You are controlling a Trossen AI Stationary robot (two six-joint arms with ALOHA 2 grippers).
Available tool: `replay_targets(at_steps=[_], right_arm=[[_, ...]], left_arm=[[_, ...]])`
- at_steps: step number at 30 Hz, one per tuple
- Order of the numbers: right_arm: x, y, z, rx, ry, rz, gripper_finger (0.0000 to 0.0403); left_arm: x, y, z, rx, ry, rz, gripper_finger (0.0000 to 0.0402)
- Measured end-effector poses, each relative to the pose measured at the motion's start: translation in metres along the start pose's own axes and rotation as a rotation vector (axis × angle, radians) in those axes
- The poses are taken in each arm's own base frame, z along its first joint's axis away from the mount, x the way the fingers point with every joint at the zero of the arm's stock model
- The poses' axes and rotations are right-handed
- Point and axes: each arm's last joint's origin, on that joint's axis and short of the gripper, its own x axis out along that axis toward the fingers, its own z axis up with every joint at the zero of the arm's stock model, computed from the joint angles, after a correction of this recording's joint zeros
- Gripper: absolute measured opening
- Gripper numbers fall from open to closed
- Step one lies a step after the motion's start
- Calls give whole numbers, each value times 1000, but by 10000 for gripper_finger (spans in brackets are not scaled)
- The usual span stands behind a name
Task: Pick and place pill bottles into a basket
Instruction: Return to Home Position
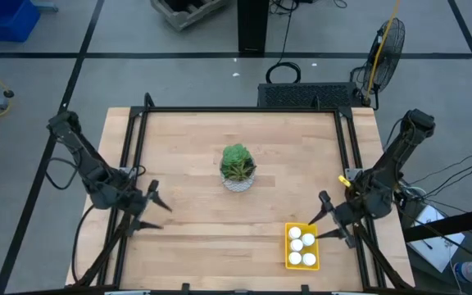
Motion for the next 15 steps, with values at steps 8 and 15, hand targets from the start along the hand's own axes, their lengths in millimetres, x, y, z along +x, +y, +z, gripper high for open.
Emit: replay_targets(at_steps=[8, 15], right_arm=[[-12, -9, -21, 27, -70, 104, 196], [-20, -15, -30, 2, -86, 105, 197]], left_arm=[[-22, -3, -25, 60, -37, -340, 280], [-38, 6, -29, 70, -74, -246, 281]])
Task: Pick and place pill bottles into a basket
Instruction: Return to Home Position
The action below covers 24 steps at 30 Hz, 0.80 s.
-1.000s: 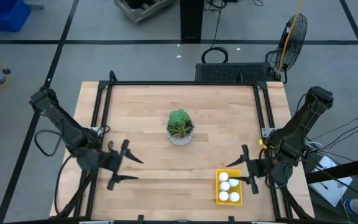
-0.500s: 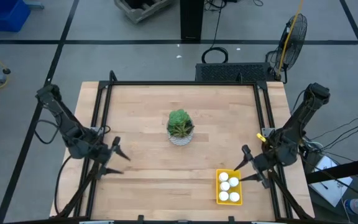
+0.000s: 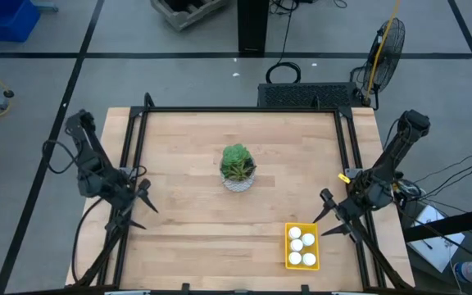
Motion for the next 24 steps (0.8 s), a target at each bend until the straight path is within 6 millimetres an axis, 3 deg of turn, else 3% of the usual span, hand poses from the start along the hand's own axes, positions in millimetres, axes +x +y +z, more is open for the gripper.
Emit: replay_targets(at_steps=[10, 17, 24], right_arm=[[-9, -6, -10, -48, -30, -4, 196], [-11, -13, -9, -83, -56, -226, 196], [-12, -13, -8, -95, -58, -230, 193]], left_arm=[[-16, 7, -1, -19, -57, 149, 281], [-19, 12, -1, 17, -81, 378, 282], [-20, 9, 3, 36, -111, 368, 284]])
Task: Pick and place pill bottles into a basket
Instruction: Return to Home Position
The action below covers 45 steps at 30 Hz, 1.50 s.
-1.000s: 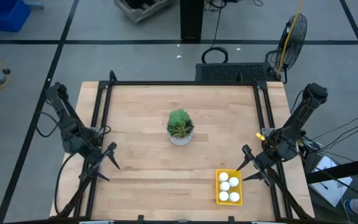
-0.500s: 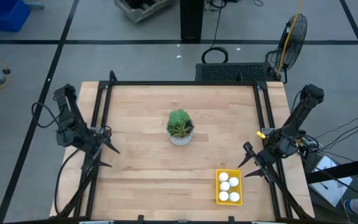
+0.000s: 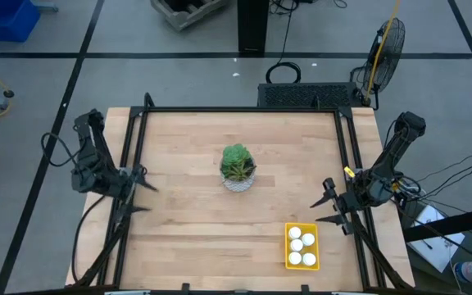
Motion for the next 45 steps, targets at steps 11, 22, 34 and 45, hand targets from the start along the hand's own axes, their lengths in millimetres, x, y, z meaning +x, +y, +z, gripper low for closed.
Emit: replay_targets(at_steps=[11, 22, 34, 45], right_arm=[[0, 1, 1, 50, -5, 32, 194], [0, 1, 2, 55, -12, 33, 195], [0, 2, 5, 53, -37, 49, 195], [-1, 1, 6, 30, -46, 48, 196]], left_arm=[[19, -22, 16, 184, -123, -269, 282], [24, 5, 13, 148, -98, -254, 278], [-6, 20, -1, 178, -74, -387, 284], [-2, 21, -15, 156, -54, -327, 274]])
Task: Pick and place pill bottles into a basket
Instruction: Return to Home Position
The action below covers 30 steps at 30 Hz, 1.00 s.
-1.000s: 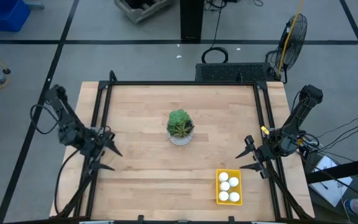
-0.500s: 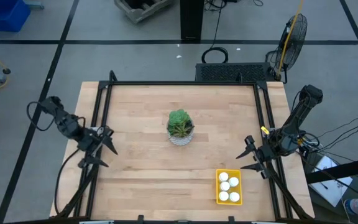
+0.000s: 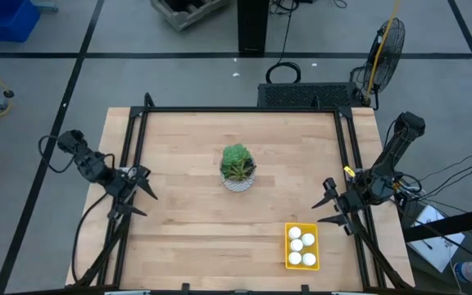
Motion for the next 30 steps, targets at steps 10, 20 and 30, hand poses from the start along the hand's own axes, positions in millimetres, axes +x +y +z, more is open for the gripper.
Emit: replay_targets(at_steps=[10, 20, 30], right_arm=[[-1, -5, -9, 28, 70, -129, 196], [2, -13, -6, 24, 63, 97, 194], [-17, -32, -5, -8, 30, -12, 192]], left_arm=[[1, 0, -1, 2, 0, 26, 276], [1, 4, 0, 33, 4, 143, 282], [1, 4, 0, 32, 5, 149, 281]])
